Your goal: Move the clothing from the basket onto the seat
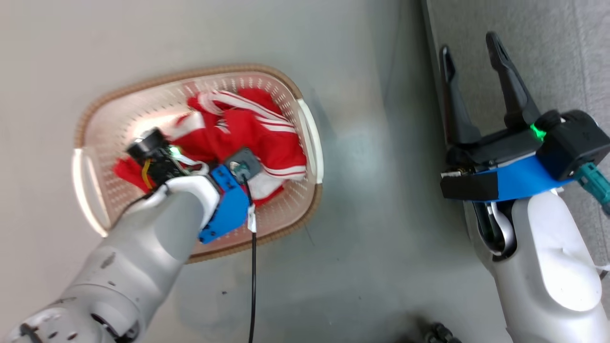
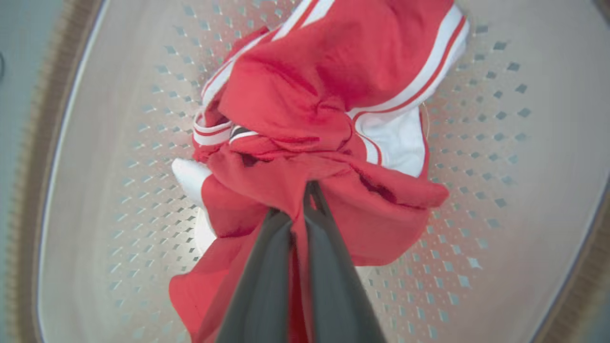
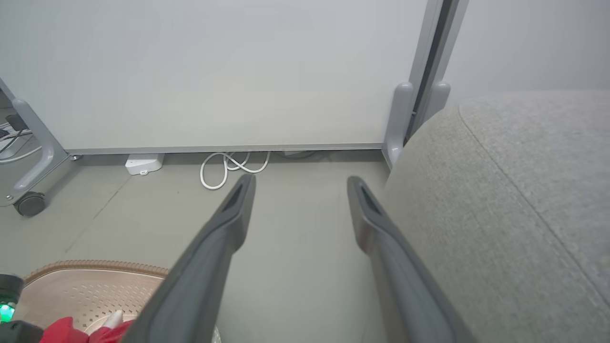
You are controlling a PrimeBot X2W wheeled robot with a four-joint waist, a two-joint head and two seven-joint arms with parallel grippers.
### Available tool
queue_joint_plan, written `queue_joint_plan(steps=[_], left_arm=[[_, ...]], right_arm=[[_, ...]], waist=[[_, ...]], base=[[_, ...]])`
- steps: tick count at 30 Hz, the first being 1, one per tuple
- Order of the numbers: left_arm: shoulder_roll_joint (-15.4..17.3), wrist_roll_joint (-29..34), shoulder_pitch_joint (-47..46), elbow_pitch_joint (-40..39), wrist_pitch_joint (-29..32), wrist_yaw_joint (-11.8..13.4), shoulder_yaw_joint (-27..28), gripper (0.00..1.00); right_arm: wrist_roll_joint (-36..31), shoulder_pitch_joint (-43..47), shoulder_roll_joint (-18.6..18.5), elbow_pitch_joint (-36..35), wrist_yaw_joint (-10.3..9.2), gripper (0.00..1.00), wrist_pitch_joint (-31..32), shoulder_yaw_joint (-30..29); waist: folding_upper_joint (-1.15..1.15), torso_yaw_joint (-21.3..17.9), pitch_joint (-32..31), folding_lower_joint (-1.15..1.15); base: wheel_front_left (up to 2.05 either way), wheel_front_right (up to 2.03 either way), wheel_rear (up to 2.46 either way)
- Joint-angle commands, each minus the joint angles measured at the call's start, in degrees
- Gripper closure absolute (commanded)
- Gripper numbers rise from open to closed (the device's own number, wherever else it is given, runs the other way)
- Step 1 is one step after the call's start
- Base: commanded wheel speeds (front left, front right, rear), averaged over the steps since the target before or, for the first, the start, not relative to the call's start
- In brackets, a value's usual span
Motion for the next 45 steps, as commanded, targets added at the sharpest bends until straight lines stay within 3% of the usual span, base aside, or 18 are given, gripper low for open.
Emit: queue_joint_plan(steps=[1, 17, 27, 45], left_arm=[[-0.48, -0.76, 0.65, -0.39, -1.3, -0.05, 0.41, 1.0], [-4.49, -6.12, 4.7, -3.62, -13.52, 1.09, 3.62, 1.0], [-4.74, -8.84, 5.86, -12.67, -14.72, 3.09, 8.04, 1.0], [-1.44, -7.73, 9.84, -29.7, -14.76, 6.49, 18.5, 1.0]], right_arm=[[-0.28, 1.0, -0.6, 0.33, 0.03, 0.0, -0.24, -0.23], [-1.3, 7.85, -2.75, 2.53, 0.03, 0.0, -0.24, -1.19], [-1.84, 12.93, -2.55, 3.89, 0.02, 0.0, -0.24, -2.23], [-2.28, 21.25, -1.06, 5.7, 0.03, 0.0, -0.24, -3.21]], waist=[[0.0, 1.86, -3.2, 0.0], [0.0, 7.58, -17.7, 0.0], [0.0, 9.68, -25.92, 0.0], [0.0, 9.6, -39.19, 0.0]], base=[[0.0, 0.0, 0.0], [0.0, 0.0, 0.0], [0.0, 0.0, 0.0], [0.0, 0.0, 0.0]])
